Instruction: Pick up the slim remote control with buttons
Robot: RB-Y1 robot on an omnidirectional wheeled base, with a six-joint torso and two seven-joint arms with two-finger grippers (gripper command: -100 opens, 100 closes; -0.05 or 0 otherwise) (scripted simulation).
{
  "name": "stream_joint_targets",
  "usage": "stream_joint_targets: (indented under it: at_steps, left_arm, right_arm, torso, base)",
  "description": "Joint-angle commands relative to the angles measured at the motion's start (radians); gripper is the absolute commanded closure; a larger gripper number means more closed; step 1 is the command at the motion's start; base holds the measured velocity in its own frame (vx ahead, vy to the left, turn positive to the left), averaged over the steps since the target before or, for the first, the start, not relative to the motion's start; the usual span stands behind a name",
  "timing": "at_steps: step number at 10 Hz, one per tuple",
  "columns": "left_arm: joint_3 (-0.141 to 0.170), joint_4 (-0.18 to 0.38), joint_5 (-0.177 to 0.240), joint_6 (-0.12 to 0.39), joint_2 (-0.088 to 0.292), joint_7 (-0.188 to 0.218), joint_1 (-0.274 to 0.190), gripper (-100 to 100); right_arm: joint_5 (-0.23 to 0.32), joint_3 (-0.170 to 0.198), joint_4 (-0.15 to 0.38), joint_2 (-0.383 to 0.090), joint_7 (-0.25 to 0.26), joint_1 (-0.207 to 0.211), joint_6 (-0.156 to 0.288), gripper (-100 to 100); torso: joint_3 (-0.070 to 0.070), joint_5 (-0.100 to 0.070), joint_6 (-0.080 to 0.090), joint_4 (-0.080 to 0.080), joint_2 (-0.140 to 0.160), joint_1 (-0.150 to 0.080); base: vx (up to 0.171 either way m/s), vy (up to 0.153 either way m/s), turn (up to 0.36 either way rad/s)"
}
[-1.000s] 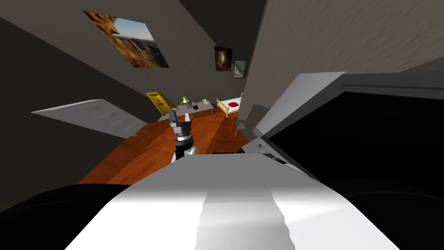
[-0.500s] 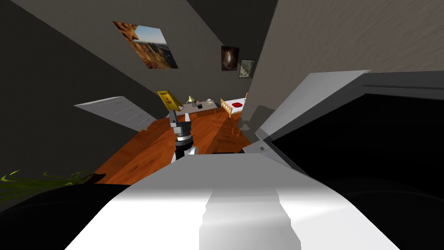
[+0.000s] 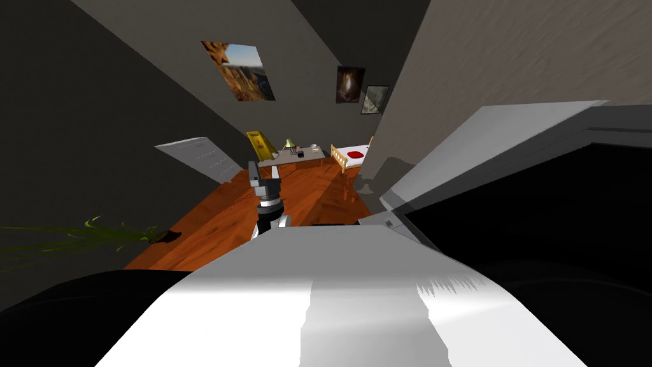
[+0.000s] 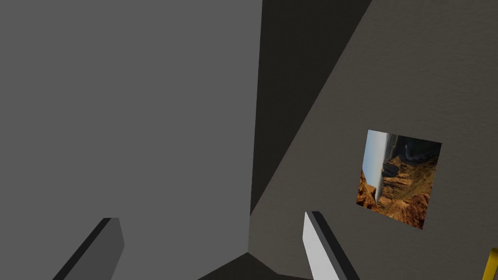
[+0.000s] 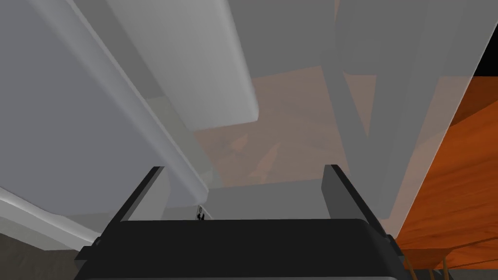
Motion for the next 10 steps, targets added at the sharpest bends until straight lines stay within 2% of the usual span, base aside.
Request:
stream_joint_targets:
  at_steps: [1,2,3,4,5,6,7,9,10]
  left_arm:
    - [0.000,0.000,0.000,0.000,0.000,0.000,0.000,0]
    - [0.000,0.000,0.000,0.000,0.000,0.000,0.000,0]
    - [0.000,0.000,0.000,0.000,0.000,0.000,0.000,0]
    - [0.000,0.000,0.000,0.000,0.000,0.000,0.000,0]
    - [0.000,0.000,0.000,0.000,0.000,0.000,0.000,0]
    - [0.000,0.000,0.000,0.000,0.000,0.000,0.000,0]
    - [0.000,0.000,0.000,0.000,0.000,0.000,0.000,0]
    - [0.000,0.000,0.000,0.000,0.000,0.000,0.000,0]
    - [0.000,0.000,0.000,0.000,0.000,0.000,0.000,0]
  right_arm:
    - [0.037,0.036,0.012,-0.011,-0.050,0.004,0.003,-100]
    - [0.037,0.036,0.012,-0.011,-0.050,0.004,0.003,-100]
    - [0.048,0.066,0.044,-0.021,-0.074,0.013,-0.009,-100]
    - [0.048,0.066,0.044,-0.021,-0.074,0.013,-0.009,-100]
    - [0.057,0.093,0.072,-0.028,-0.096,0.020,-0.021,-100]
    - [0.057,0.093,0.072,-0.028,-0.096,0.020,-0.021,-100]
    - [0.063,0.119,0.097,-0.032,-0.116,0.026,-0.032,-100]
    - [0.063,0.119,0.097,-0.032,-0.116,0.026,-0.032,-100]
    - [0.068,0.141,0.117,-0.034,-0.132,0.031,-0.042,-100]
  torso:
    - [0.000,0.000,0.000,0.000,0.000,0.000]
    - [0.000,0.000,0.001,0.000,0.000,0.000]
    - [0.000,0.000,0.001,0.000,0.000,0.002]
    - [0.000,0.000,0.000,0.000,0.000,0.002]
    - [0.000,0.000,0.001,0.000,0.000,0.002]
    - [0.000,0.000,0.001,0.000,0.000,0.001]
    - [0.000,0.000,0.001,0.000,0.000,0.001]
    - [0.000,0.000,0.001,0.000,-0.001,0.002]
    - [-0.001,0.000,0.001,0.000,-0.001,0.003]
  base:
    - [-0.025,-0.057,0.113]
    - [-0.016,-0.026,-0.055]
    - [-0.023,-0.026,0.183]
    - [-0.025,-0.032,0.117]
    - [-0.031,-0.035,0.165]
    - [-0.026,-0.039,0.099]
    - [-0.023,-0.030,0.154]
    - [-0.013,-0.020,0.023]
    - [-0.017,-0.018,0.120]
